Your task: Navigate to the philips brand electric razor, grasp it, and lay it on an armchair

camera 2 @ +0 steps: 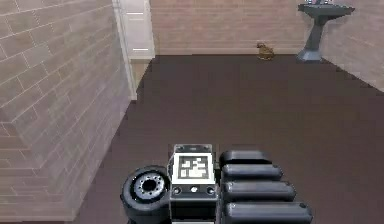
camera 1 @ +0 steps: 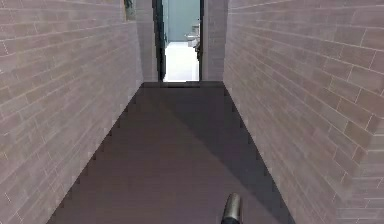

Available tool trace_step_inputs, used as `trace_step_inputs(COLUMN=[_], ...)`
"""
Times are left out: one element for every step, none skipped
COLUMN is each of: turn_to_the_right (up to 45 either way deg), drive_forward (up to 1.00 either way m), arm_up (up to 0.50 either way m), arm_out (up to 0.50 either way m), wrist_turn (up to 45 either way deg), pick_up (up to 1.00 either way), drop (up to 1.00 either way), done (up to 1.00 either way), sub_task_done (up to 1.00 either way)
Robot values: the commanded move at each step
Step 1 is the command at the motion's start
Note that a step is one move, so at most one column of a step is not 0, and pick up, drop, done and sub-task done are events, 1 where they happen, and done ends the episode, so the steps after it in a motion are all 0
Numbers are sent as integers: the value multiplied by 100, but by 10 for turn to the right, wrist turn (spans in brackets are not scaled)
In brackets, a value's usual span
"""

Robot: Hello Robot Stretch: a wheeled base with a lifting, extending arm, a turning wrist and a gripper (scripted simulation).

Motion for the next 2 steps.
trace_step_inputs(turn_to_the_right=[0, -30], drive_forward=[100, 0], arm_up=[0, 0], arm_out=[0, 0], wrist_turn=[0, 0], pick_up=[0, 0], drop=[0, 0], done=[0, 0], sub_task_done=[0, 0])
